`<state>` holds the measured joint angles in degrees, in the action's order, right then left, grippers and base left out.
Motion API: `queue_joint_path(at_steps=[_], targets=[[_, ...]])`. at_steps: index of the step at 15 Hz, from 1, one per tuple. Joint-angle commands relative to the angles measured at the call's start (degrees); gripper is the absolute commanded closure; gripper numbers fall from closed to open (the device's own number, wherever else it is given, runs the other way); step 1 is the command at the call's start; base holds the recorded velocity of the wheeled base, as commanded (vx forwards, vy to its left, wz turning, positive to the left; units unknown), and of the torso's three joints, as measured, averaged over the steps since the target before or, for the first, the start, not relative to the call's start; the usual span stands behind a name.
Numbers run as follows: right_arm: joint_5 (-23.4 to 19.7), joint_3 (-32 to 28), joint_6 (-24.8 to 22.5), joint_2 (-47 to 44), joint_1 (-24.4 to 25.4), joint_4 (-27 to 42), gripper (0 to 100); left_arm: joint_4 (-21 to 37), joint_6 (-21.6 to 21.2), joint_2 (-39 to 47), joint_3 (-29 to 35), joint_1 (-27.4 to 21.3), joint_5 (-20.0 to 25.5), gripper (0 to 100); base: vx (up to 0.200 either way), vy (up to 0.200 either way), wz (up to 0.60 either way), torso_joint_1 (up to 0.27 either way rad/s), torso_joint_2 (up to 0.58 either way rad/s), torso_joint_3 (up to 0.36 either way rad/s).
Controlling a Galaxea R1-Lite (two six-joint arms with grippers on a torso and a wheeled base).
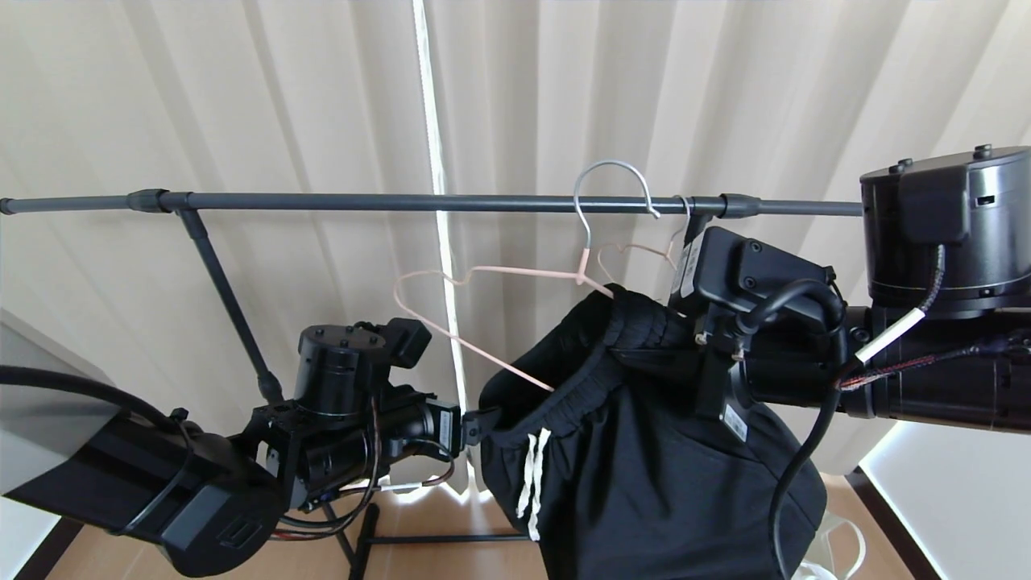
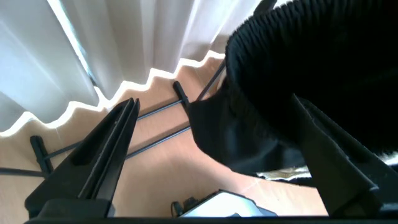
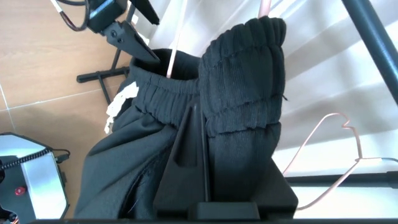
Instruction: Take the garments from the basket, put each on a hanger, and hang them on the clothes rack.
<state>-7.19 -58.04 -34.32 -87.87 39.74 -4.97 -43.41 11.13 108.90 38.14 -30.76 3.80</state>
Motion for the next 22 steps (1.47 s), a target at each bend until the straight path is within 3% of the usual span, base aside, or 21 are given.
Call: queue_joint_path(at_steps=[1,4,5,11,17,22], targets=[[0.0,-0.1,0.0,0.4,0.2,0.0,100,-0.2,0.0,1.4,0.0,-0.1,-0.1,0,0.0,0.0,0.0,0.0,0.0,0.0],[0.0,-0.2,0.0,0.9,0.2,0.0,100,-0.3,-0.3,3.0,-0.3,-0.6,-0.5,0,0.0,0.0,0.0,0.0,0.0,0.0],[0.0,-0.1,0.0,1.1,0.2,0.0,100,-0.3,-0.3,3.4,-0.2,-0.6,-1.1,100,0.0,0.0,0.0,0.0,0.0,0.0],[0.0,1.2,0.0,2.0,-0.2,0.0,100,-2.5,-0.1,3.8,-0.2,-0.4,-1.3,100,0.0,0.0,0.0,0.0,0.0,0.0],[-0.5,6.4,0.1,1.4,-2.4,-1.0,100,-6.2,-0.1,3.1,-0.1,1.7,-1.4,100,0.0,0.0,0.0,0.0,0.0,0.0],[-2.1,15.9,0.1,-2.9,-3.5,-14.8,100,-6.5,0.0,2.0,1.1,5.0,-1.3,100,0.0,0.0,0.0,0.0,0.0,0.0]])
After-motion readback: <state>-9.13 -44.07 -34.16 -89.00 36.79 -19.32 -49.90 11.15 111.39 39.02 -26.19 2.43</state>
